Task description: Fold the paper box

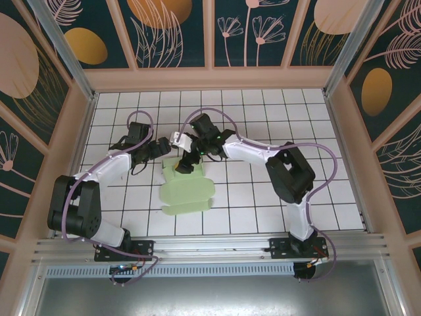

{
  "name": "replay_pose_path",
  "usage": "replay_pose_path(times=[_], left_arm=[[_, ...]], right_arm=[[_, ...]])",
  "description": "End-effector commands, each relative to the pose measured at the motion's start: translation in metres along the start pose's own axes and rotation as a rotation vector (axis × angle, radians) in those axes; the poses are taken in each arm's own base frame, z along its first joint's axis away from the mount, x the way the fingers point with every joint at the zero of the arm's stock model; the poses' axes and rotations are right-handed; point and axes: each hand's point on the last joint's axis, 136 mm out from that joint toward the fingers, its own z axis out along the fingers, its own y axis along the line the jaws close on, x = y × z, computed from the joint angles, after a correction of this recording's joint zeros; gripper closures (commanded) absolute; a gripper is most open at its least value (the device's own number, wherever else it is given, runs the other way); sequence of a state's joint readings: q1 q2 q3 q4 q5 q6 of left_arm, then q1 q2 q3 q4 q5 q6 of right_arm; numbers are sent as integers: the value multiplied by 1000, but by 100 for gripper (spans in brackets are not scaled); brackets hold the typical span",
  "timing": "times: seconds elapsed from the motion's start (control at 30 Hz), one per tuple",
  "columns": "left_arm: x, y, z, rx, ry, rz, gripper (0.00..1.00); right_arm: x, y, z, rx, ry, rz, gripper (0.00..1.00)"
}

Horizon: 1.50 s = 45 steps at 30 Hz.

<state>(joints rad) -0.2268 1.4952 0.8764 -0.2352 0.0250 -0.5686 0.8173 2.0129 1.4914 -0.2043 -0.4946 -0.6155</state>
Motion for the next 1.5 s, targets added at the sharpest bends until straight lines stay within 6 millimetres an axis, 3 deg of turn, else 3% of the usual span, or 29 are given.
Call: replay_pose_path(times=[0.0, 0.17, 0.33, 0.43, 0.5, 0.67, 0.87, 1.13, 1.3, 1.47], left_arm=[[-7, -2, -8, 12, -28, 20, 1], [-12, 3, -15, -17, -43, 41, 1], [-38, 32, -39, -135, -77, 87, 1], [-60, 37, -59, -149, -137, 71, 1], [-64, 34, -63, -135, -154, 64, 1], [-58, 26, -57, -81, -133, 41, 1], [-57, 26, -60, -74, -143, 33, 2], [-61, 19, -59, -34, -154, 4, 1], [-52, 27, -49, -50, -147, -23, 1], [-32, 13, -19, 71, -62, -72, 1]], right_arm=[[3, -1, 7, -10, 43, 1, 8], [3, -26, 4, 27, 31, 120, 27], [18, -50, -1, 53, 54, 304, 39], [33, -70, -7, 108, 70, 430, 40], [46, -86, -11, 152, 76, 515, 40], [82, -125, -29, 289, 93, 725, 39], [124, -153, -60, 393, 66, 952, 38], [167, -162, -96, 563, 25, 1066, 32], [158, -154, -116, 603, -46, 1033, 31], [144, -146, -135, 621, -111, 984, 30]])
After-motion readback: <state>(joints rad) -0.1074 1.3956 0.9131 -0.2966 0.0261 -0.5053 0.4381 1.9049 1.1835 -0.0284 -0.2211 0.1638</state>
